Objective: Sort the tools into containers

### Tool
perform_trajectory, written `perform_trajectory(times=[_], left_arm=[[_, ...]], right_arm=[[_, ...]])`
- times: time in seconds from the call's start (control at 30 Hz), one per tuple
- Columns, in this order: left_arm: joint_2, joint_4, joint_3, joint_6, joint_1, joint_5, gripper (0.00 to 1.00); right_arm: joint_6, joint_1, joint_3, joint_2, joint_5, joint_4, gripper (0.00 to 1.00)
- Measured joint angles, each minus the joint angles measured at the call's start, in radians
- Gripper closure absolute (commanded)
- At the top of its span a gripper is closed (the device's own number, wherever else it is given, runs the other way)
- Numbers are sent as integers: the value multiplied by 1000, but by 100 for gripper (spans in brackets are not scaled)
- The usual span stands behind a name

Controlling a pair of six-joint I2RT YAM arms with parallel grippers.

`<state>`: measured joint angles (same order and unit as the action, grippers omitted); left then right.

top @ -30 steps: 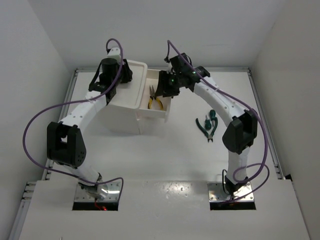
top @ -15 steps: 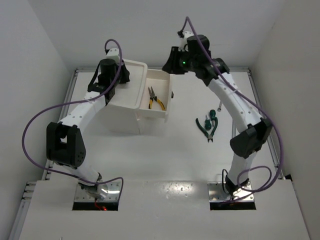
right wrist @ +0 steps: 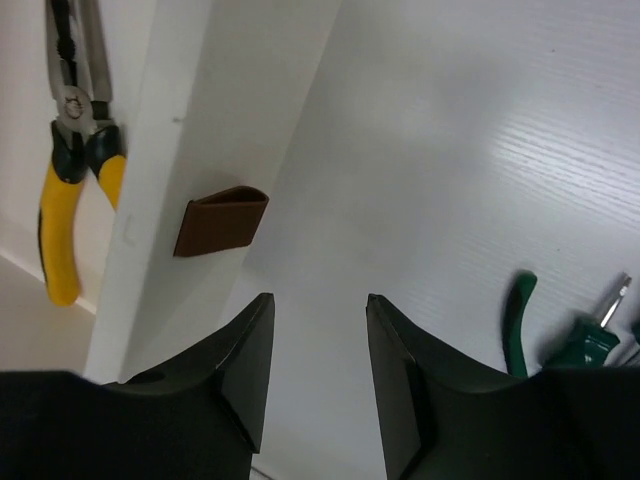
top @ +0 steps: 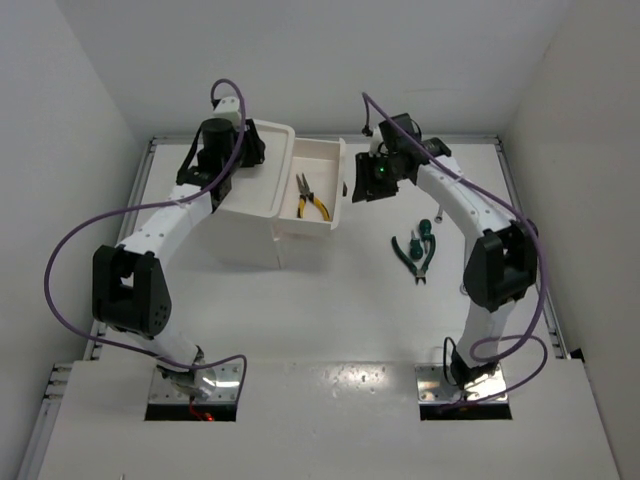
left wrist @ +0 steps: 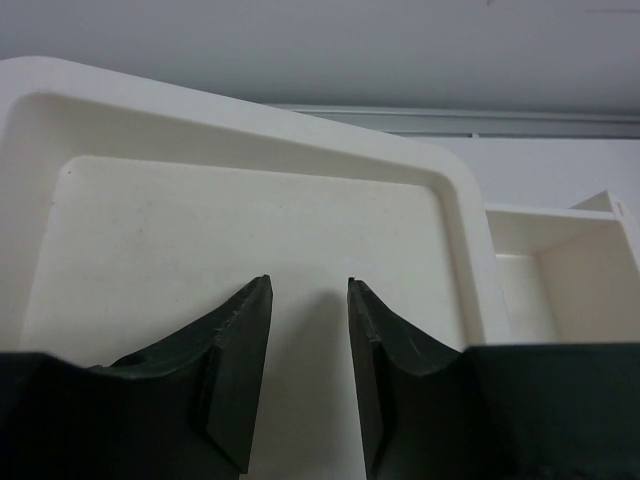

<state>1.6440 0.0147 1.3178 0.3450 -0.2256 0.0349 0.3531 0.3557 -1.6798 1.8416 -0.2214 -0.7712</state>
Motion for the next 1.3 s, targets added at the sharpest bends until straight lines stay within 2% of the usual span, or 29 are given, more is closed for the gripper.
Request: perform_trajectory(times=[0.27, 0.93, 1.07, 1.3], left_arm=[[2, 0, 0, 0, 0, 4, 55], [2, -3, 0, -5, 0, 15, 55], [3, -7, 0, -8, 5, 26, 55], [4, -26, -10, -23, 5, 32, 55]], right_arm=[[-24, 2, -46, 67, -43, 9, 57], [174, -5, -74, 160, -317, 52, 55], [190, 4, -85, 172, -318, 60, 55], [193, 15, -139, 188, -234, 29, 55]])
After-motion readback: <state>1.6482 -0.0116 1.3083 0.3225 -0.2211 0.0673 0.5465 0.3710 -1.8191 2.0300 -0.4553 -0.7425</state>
